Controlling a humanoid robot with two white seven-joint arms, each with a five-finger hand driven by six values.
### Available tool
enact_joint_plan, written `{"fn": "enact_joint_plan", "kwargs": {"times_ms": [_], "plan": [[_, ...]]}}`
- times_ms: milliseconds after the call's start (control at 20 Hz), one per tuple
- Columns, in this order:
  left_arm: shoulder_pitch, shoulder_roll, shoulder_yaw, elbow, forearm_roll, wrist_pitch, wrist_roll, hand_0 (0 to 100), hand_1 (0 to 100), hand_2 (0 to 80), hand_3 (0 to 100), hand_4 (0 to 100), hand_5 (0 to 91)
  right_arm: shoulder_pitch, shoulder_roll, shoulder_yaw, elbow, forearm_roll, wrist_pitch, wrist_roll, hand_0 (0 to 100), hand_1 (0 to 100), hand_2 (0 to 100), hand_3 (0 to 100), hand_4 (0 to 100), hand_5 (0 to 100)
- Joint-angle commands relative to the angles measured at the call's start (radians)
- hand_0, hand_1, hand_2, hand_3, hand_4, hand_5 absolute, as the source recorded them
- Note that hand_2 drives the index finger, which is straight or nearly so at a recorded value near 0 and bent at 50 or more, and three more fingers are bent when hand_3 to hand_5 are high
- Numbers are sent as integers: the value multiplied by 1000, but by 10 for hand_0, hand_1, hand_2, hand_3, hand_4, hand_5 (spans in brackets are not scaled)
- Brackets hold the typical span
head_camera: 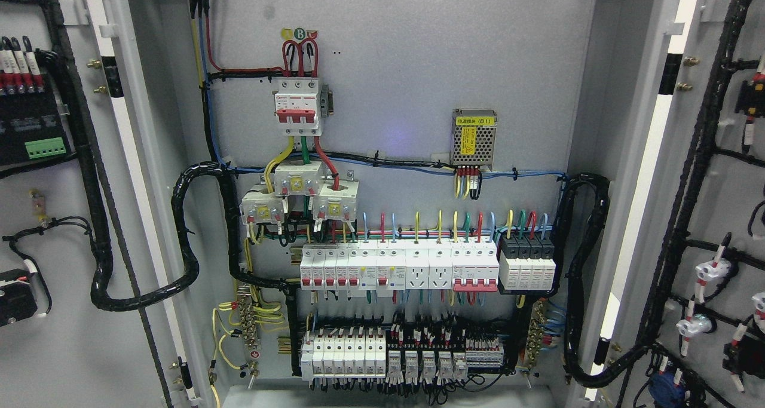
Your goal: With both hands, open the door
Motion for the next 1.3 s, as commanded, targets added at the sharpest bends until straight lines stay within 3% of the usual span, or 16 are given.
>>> {"fn": "enact_joint_plan", "kwargs": {"times_ms": [0, 200, 551, 751, 851, 951, 1101, 1251], "plan": [[102, 16, -54, 13, -12, 41, -2, 120, 389, 0, 0, 0, 0, 3, 49, 316, 156, 71, -79, -10, 120, 389, 0, 0, 0, 0], [234, 76, -65, 34, -14, 42, -5, 120, 389, 0, 0, 0, 0, 87, 66, 393, 201, 91, -81, -13, 120, 389, 0, 0, 0, 0], [473, 92, -22, 117, -15, 55, -12, 120, 389, 0, 0, 0, 0, 285, 69, 411, 254, 143, -81, -13, 120, 389, 0, 0, 0, 0], [576, 90, -16, 177, -20, 55, -17, 120, 389, 0, 0, 0, 0, 328, 80, 474, 374, 169, -81, -10, 120, 389, 0, 0, 0, 0], [620, 90, -5, 226, -27, 47, -17, 120, 389, 0, 0, 0, 0, 327, 112, 500, 470, 169, -82, -10, 120, 389, 0, 0, 0, 0], [660, 93, -5, 279, -32, 41, -17, 120, 389, 0, 0, 0, 0, 313, 165, 511, 590, 169, -81, -11, 120, 389, 0, 0, 0, 0], [674, 121, -14, 422, -32, 39, -22, 120, 389, 0, 0, 0, 0, 232, 280, 505, 812, 186, -79, -13, 120, 389, 0, 0, 0, 0], [598, 115, -39, 621, -35, 39, -38, 120, 389, 0, 0, 0, 0, 137, 398, 499, 1064, 196, -73, -11, 120, 389, 0, 0, 0, 0]]}}
